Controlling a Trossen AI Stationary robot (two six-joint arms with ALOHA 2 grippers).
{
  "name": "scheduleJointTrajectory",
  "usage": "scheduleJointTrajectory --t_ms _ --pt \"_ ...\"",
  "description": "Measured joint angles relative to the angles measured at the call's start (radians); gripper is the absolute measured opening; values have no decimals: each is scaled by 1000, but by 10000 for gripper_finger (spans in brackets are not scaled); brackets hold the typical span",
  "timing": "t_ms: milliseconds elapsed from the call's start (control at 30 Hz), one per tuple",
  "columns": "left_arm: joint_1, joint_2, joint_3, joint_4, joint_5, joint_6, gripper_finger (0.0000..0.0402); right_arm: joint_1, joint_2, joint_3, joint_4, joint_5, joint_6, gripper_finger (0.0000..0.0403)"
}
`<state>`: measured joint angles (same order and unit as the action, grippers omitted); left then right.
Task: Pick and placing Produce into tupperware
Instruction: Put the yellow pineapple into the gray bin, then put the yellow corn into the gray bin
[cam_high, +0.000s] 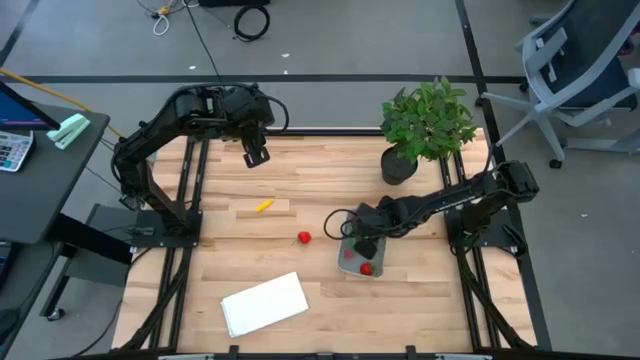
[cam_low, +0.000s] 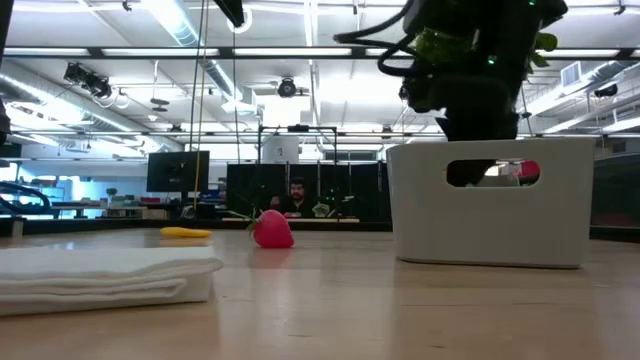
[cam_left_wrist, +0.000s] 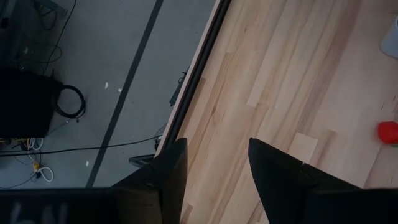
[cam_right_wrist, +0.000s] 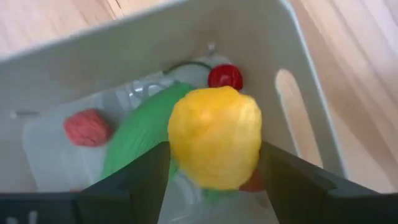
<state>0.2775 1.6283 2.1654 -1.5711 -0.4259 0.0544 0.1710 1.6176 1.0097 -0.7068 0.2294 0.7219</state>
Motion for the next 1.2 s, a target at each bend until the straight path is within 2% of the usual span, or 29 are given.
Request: scheduleJointTrajectory --t_ms 300,500,667,800,967,1200 --pt "0 0 0 0 0 -5 174 -42 0 54 -4 -2 -77 248" --pt "0 1 0 0 6 -129 177 -52 0 170 0 1 -176 248" --pt "-1 2 0 0 40 -237 170 -45 0 257 0 58 -235 248" --pt "-16 1 -11 2 85 -308 166 -37 0 273 -1 144 -262 248" --pt "-99 -14 -136 0 134 -360 164 -31 0 247 -3 198 -281 248" --pt "-219 -53 -448 0 112 -360 156 -24 1 230 -51 198 -289 248"
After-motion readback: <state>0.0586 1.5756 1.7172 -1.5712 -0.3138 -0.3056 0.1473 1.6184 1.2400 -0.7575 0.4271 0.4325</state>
